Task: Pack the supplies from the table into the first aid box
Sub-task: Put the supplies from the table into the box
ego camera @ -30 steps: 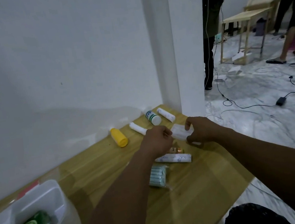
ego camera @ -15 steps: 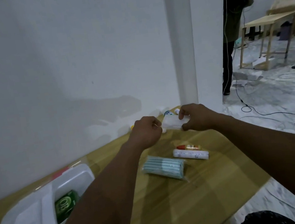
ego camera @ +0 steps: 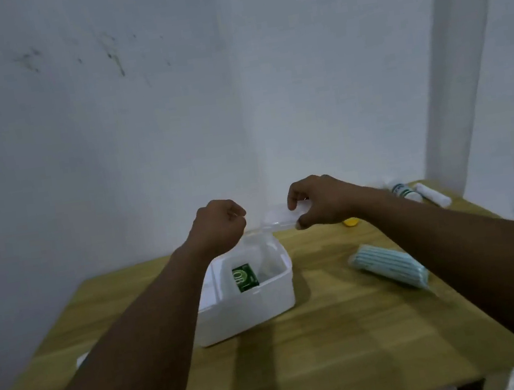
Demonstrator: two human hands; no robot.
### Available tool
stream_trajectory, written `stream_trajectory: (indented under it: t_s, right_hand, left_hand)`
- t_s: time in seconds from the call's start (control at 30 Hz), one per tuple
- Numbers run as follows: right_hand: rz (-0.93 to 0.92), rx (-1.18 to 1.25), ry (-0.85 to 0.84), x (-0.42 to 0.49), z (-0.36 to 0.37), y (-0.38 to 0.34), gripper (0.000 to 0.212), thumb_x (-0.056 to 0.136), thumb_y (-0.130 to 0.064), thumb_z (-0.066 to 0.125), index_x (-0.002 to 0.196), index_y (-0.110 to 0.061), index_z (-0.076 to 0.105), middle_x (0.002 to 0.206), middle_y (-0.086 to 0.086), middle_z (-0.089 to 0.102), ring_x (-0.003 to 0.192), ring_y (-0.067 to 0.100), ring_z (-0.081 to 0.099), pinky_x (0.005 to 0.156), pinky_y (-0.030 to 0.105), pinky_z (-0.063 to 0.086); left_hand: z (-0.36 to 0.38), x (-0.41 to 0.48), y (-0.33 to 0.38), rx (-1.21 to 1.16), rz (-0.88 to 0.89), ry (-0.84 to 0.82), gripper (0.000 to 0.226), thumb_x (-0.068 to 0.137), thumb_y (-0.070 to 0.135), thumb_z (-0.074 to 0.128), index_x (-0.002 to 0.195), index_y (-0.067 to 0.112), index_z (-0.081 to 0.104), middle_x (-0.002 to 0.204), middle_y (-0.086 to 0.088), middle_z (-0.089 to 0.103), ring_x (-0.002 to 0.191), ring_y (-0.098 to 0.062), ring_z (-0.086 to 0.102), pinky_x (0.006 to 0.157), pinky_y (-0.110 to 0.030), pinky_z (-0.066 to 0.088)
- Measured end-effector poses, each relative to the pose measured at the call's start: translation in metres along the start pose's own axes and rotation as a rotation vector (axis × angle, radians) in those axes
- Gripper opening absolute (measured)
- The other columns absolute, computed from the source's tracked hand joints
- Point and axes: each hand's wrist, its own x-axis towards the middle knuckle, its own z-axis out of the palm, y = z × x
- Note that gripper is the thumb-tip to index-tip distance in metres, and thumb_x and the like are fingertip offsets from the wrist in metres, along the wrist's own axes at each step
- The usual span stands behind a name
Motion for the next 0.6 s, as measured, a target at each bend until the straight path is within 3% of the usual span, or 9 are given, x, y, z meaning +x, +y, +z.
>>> stream_trajectory:
  t_s: [0.13, 0.3, 0.47, 0.6]
  right_hand:
    - [-0.098, -0.171, -0.148, 0.016, 0.026, -0.044, 0.036, 0.080, -0.022, 0.079, 0.112, -0.022, 0.062, 0.126, 0.002, 0.054, 0.101, 0.016, 0.048, 0.079, 0.030, 0.042]
    - [-0.093, -0.354, -0.264, 0.032, 0.053, -0.067, 0.036, 0.079, -0.015, 0.077, 0.111, -0.022, 0.062, 0.119, 0.005, 0.056, 0.099, 0.023, 0.059, 0.064, 0.028, 0.043]
    - [-0.098, -0.267, -0.264, 0.041, 0.076, -0.073, 0.036, 0.080, -0.021, 0.080, 0.112, -0.023, 0.062, 0.127, 0.003, 0.056, 0.111, 0.024, 0.054, 0.078, 0.029, 0.042]
    - [-0.075, -0.193, -0.266, 0.044, 0.092, -0.071, 0.037, 0.080, -0.020, 0.080, 0.113, -0.023, 0.063, 0.132, 0.002, 0.056, 0.108, 0.020, 0.051, 0.082, 0.029, 0.040]
  left_hand:
    - [-0.022, -0.018, -0.039, 0.020, -0.088, 0.046, 0.024, 0.089, 0.020, 0.057, 0.105, 0.022, 0.074, 0.109, 0.001, 0.073, 0.095, -0.011, 0.058, 0.083, -0.021, 0.039]
    - [-0.026, -0.026, -0.063, 0.017, -0.113, 0.062, 0.026, 0.090, 0.021, 0.056, 0.108, 0.021, 0.074, 0.111, 0.001, 0.073, 0.104, -0.016, 0.062, 0.085, -0.024, 0.043]
    - [-0.021, -0.024, -0.068, 0.001, -0.104, 0.064, 0.025, 0.091, 0.022, 0.057, 0.110, 0.020, 0.073, 0.109, 0.001, 0.072, 0.099, -0.013, 0.061, 0.082, -0.023, 0.041]
    - [-0.017, -0.023, -0.073, -0.021, -0.111, 0.067, 0.026, 0.090, 0.022, 0.058, 0.110, 0.020, 0.073, 0.109, 0.000, 0.072, 0.096, -0.013, 0.062, 0.082, -0.024, 0.044]
